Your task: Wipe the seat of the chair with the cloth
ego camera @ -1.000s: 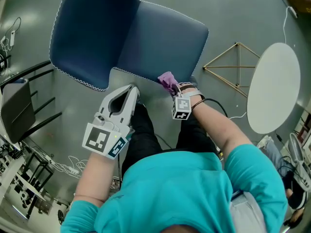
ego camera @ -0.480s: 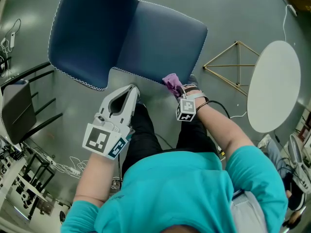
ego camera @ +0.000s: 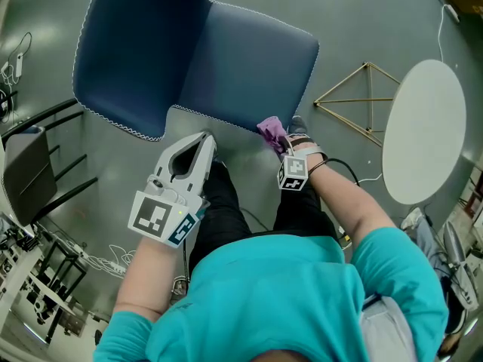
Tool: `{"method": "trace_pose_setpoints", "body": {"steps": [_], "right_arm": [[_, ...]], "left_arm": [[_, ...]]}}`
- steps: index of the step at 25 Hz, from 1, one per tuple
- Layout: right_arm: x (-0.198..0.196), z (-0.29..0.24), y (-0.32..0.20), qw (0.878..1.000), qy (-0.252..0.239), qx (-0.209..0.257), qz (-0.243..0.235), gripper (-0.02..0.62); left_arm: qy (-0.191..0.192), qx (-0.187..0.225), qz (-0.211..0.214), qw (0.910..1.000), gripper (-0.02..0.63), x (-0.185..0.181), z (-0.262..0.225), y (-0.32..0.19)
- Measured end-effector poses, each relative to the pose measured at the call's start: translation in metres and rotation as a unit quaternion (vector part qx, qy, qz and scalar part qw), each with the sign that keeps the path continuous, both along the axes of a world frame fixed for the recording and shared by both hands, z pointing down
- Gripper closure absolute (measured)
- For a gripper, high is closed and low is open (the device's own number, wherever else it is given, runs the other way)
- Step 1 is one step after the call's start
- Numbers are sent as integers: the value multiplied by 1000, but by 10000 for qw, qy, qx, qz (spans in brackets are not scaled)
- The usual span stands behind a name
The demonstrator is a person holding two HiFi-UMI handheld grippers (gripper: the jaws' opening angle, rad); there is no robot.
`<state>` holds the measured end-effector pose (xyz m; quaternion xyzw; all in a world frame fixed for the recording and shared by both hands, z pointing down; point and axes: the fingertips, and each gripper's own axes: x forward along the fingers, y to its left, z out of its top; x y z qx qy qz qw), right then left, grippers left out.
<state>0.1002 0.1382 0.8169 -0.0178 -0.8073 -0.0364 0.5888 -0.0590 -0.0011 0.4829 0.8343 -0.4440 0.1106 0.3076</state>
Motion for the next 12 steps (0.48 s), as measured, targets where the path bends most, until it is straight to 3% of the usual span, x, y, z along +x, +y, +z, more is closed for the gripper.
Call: {"method": "trace_pose_setpoints", "body": {"steps": [6, 12], "right_arm": [[11, 2, 5, 9999, 132, -44, 1, 543], [50, 18, 18, 9977, 586, -328, 125, 543]], "left_arm": [[-33, 0, 100, 9999, 603, 5, -4, -2], [-38, 26, 132, 9999, 603, 12, -4, -7]]}}
